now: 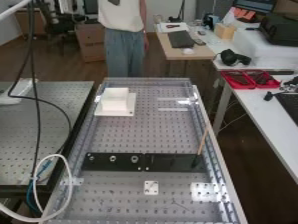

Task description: Grab the bearing and place it in the white container

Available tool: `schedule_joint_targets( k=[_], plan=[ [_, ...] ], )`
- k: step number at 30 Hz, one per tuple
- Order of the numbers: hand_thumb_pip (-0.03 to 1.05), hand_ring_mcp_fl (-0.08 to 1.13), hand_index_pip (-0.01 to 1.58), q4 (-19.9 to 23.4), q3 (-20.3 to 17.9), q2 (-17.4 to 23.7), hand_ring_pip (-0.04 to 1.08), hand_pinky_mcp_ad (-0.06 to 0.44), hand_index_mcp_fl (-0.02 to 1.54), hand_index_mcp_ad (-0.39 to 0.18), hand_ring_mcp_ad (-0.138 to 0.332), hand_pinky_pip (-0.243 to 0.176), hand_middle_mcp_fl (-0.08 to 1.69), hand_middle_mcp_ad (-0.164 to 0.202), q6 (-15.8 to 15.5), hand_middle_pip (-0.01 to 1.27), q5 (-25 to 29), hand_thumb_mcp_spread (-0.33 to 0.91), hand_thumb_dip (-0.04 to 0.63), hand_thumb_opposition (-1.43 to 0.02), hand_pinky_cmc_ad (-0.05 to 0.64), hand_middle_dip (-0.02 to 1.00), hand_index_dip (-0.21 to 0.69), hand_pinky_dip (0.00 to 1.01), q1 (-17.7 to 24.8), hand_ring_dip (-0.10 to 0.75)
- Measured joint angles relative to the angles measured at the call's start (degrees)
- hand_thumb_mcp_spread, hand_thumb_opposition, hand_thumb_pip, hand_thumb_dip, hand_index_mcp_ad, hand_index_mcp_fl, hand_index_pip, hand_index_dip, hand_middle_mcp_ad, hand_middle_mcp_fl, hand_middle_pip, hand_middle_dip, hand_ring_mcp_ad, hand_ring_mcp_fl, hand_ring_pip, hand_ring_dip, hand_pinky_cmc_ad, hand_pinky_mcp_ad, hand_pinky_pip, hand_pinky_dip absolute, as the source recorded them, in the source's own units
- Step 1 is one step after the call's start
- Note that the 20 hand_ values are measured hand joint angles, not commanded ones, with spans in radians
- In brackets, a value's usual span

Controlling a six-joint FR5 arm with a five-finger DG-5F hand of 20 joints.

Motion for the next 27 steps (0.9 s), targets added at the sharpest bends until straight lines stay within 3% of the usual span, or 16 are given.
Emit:
schedule_joint_targets(
  k=[5, 15, 27],
  plan=[
    [0.38, 0.03, 0.09, 0.2, -0.2, 0.1, 0.11, 0.166, 0.03, -0.024, 0.157, -0.059, 0.03, 0.021, 0.0, 0.14, 0.1, 0.16, 0.003, -0.65, 0.278, 0.16, 0.113, 0.18, 0.0, 0.051],
    [0.38, 0.03, 0.09, 1.1, -1.1, 0.0, 0.11, 0.178, 0.02, -0.012, 0.169, -0.059, 0.02, 0.021, -0.2, 0.14, 0.7, 0.16, 0.007, -0.65, 0.278, 0.16, 0.113, 0.19, -0.1, 0.049],
    [0.40, 0.03, 0.09, 4.4, -6.6, -0.1, 0.10, 0.183, 0.02, -0.010, 0.166, -0.058, 0.03, 0.024, 3.6, 0.14, 2.7, 0.16, 0.007, -0.65, 0.278, 0.16, 0.113, 0.19, 0.3, 0.059]
  ],
)
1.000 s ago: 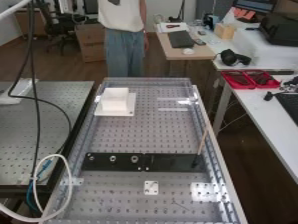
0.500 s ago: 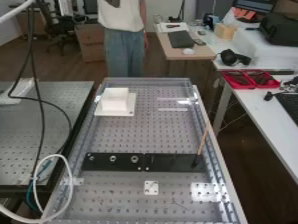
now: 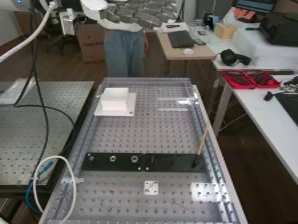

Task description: Grab the bearing and place it in the white container

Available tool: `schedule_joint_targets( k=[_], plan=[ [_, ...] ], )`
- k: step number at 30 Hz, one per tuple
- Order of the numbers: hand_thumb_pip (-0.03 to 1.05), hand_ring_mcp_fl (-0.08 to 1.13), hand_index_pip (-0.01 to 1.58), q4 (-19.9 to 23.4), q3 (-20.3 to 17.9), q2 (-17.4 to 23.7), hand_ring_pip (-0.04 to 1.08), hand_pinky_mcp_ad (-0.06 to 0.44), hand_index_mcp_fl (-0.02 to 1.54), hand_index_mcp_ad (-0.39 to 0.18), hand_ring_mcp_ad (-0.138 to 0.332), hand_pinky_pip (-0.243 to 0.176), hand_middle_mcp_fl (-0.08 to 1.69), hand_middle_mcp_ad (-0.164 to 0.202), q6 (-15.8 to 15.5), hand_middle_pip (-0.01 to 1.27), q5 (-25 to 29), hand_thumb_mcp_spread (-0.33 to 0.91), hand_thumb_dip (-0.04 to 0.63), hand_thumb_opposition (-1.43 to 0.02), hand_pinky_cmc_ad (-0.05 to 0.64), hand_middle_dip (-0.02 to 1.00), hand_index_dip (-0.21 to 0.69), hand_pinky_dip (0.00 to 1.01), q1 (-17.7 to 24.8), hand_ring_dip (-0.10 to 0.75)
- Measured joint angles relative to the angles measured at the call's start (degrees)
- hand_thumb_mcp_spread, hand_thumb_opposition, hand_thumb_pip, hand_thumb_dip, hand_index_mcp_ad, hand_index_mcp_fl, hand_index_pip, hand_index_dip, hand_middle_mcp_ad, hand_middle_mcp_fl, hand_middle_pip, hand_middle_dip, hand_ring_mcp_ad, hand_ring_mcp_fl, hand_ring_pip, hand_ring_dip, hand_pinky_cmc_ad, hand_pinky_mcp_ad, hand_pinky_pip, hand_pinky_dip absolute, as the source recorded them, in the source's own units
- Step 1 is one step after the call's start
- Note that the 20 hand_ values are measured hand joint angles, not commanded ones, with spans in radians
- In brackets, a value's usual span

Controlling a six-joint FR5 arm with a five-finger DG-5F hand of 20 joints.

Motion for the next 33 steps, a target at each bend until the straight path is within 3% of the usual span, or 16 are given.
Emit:
schedule_joint_targets(
  k=[9, 16, 26, 33],
  plan=[
    [0.44, 0.03, 0.08, 5.4, -5.9, 0.2, 0.10, 0.183, 0.02, -0.010, 0.171, -0.058, 0.03, 0.024, -1.3, 0.14, 4.6, 0.18, 0.003, -0.66, 0.297, 0.16, 0.093, 0.19, 1.7, 0.059],
    [0.48, 0.03, 0.08, 10.7, -10.9, 0.1, 0.10, 0.183, 0.02, -0.014, 0.173, -0.058, 0.04, 0.024, -1.8, 0.14, 8.4, 0.22, 0.047, -0.69, 0.297, 0.16, 0.047, 0.19, 2.2, 0.059],
    [0.54, 0.02, 0.10, 17.7, -16.7, -3.1, 0.10, 0.180, 0.04, -0.051, 0.176, -0.058, 0.03, 0.024, 0.0, 0.13, 14.0, 0.27, 0.103, -0.72, 0.297, 0.16, 0.016, 0.19, 1.2, 0.059],
    [0.56, 0.02, 0.28, 22.9, -19.6, -6.4, 0.10, 0.197, 0.04, -0.077, 0.166, -0.061, 0.00, 0.024, 1.1, 0.13, 17.2, 0.30, 0.141, -0.72, 0.297, 0.17, 0.016, 0.19, -0.1, 0.073]
  ],
)
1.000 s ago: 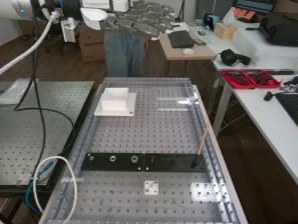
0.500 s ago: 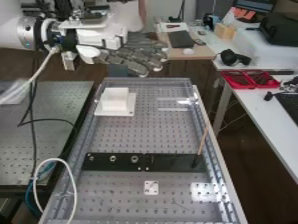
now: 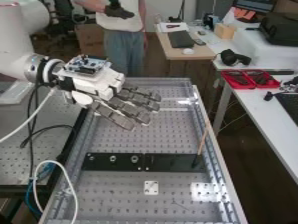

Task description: Grab the bearing and place it in the white container

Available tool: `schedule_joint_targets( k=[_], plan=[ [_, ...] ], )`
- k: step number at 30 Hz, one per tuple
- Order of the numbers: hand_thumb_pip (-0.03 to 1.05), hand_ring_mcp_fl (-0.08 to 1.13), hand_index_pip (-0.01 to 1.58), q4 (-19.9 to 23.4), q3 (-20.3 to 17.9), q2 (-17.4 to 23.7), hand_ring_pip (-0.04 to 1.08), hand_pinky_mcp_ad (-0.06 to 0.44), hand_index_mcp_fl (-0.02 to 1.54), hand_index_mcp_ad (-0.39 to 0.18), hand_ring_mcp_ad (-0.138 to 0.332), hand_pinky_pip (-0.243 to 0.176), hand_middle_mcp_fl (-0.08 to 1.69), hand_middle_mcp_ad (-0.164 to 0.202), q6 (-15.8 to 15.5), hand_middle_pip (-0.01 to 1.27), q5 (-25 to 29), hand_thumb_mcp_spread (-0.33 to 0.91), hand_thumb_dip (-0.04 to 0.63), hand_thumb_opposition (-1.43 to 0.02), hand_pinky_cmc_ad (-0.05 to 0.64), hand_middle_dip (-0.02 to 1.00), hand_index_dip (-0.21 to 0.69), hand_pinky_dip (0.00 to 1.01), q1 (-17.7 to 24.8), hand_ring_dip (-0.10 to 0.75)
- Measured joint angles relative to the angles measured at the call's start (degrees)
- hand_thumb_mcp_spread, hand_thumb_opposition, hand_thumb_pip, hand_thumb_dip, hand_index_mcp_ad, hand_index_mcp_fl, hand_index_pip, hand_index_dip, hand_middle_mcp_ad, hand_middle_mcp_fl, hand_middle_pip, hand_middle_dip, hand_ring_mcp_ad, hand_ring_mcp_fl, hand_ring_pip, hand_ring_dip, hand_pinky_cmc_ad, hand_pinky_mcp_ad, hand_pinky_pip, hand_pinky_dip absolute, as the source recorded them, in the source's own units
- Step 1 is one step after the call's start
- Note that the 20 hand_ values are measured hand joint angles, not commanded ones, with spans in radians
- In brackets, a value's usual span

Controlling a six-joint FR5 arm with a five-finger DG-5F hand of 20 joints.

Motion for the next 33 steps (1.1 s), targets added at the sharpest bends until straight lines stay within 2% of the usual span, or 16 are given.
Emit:
schedule_joint_targets(
  k=[3, 5, 6, 8, 18, 24, 25, 33],
  plan=[
    [0.56, 0.02, 0.38, 1.5, -0.7, -1.5, 0.09, 0.216, 0.05, -0.089, 0.147, -0.061, 0.00, 0.024, 0.0, 0.13, 0.9, 0.31, 0.159, -0.74, 0.298, 0.17, 0.016, 0.19, -0.6, 0.075],
    [0.56, 0.02, 0.45, 2.1, -0.9, -2.4, 0.09, 0.215, 0.04, -0.098, 0.152, -0.061, 0.00, 0.024, 0.0, 0.13, 1.2, 0.33, 0.159, -0.75, 0.297, 0.17, 0.016, 0.19, -1.0, 0.072],
    [0.56, 0.02, 0.48, 2.5, -1.1, -3.0, 0.09, 0.227, 0.04, -0.101, 0.136, -0.061, 0.00, 0.024, 0.0, 0.13, 1.4, 0.32, 0.159, -0.75, 0.295, 0.17, 0.016, 0.19, -1.3, 0.075],
    [0.56, 0.01, 0.58, 2.9, -1.2, -3.9, 0.09, 0.232, 0.05, -0.108, 0.129, -0.061, 0.00, 0.026, 0.0, 0.14, 1.6, 0.32, 0.166, -0.75, 0.316, 0.17, 0.016, 0.19, -1.7, 0.075],
    [0.57, 0.01, 1.00, 5.6, -1.7, -6.8, 0.09, 0.232, 0.04, -0.129, 0.115, -0.061, 0.00, 0.024, -0.9, 0.13, 1.1, 0.35, 0.175, -0.77, 0.333, 0.17, 0.016, 0.18, -3.6, 0.075],
    [0.60, 0.01, 1.18, 6.5, -1.7, -7.4, 0.09, 0.232, 0.02, -0.138, 0.112, -0.061, 0.00, 0.024, -1.8, 0.13, -4.1, 0.36, 0.176, -0.79, 0.335, 0.17, 0.021, 0.18, -6.3, 0.075],
    [0.60, 0.01, 1.22, 6.6, -1.5, -7.8, 0.09, 0.232, 0.02, -0.138, 0.106, -0.061, 0.00, 0.024, -2.1, 0.13, -6.7, 0.36, 0.173, -0.79, 0.335, 0.17, 0.037, 0.18, -7.5, 0.075],
    [0.60, 0.01, 1.35, 7.3, -0.3, -10.3, 0.09, 0.232, 0.02, -0.143, 0.101, -0.061, 0.00, 0.024, -3.9, 0.13, -16.1, 0.36, 0.190, -0.80, 0.335, 0.17, 0.098, 0.18, -12.3, 0.075]
  ],
)
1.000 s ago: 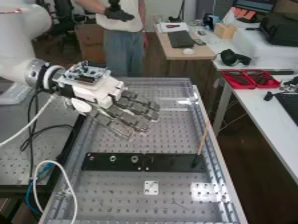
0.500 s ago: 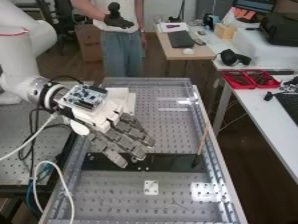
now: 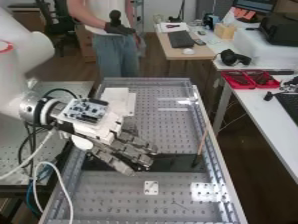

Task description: Grab the bearing and place it in the white container

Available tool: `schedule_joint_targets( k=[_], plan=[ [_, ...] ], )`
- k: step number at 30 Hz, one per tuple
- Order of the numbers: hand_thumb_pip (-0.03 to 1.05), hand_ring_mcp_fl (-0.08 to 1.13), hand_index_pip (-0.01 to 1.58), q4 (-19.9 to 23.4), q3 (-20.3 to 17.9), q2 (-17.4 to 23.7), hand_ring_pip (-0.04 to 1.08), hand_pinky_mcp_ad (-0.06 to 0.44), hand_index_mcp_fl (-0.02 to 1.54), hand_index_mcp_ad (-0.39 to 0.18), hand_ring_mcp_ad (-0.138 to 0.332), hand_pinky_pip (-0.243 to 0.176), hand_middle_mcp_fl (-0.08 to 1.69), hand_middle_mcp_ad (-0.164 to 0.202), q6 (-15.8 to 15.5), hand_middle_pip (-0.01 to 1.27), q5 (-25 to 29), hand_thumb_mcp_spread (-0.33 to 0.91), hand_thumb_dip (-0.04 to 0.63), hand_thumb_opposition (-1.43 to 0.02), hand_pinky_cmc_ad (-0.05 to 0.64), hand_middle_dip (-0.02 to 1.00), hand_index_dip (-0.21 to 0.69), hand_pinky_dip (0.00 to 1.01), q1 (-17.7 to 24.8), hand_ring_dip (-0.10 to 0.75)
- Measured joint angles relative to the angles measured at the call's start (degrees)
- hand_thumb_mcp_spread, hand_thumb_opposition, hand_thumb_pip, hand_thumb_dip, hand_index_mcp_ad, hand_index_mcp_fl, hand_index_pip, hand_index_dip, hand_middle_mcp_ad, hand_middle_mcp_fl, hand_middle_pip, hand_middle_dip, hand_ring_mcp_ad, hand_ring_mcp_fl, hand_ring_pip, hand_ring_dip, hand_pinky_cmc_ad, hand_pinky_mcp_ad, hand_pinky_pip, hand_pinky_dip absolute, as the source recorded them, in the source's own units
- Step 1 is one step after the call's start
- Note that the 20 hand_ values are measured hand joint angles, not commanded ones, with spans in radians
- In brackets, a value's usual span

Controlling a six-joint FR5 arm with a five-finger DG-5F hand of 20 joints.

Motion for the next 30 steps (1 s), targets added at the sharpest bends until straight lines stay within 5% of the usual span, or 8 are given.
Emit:
schedule_joint_targets(
  k=[11, 30],
  plan=[
    [0.63, 0.01, 1.38, 0.9, 2.5, -3.4, 0.09, 0.230, 0.01, -0.145, 0.080, -0.061, 0.00, 0.021, -2.1, 0.13, -6.5, 0.42, 0.284, -0.86, 0.335, 0.17, 0.161, 0.18, -3.4, 0.075],
    [0.63, 0.01, 1.38, 1.8, 5.3, -8.2, 0.09, 0.232, 0.00, -0.161, 0.079, -0.061, 0.00, 0.021, -2.3, 0.13, -12.0, 0.43, 0.316, -0.89, 0.335, 0.17, 0.187, 0.18, -5.3, 0.075]
  ],
)
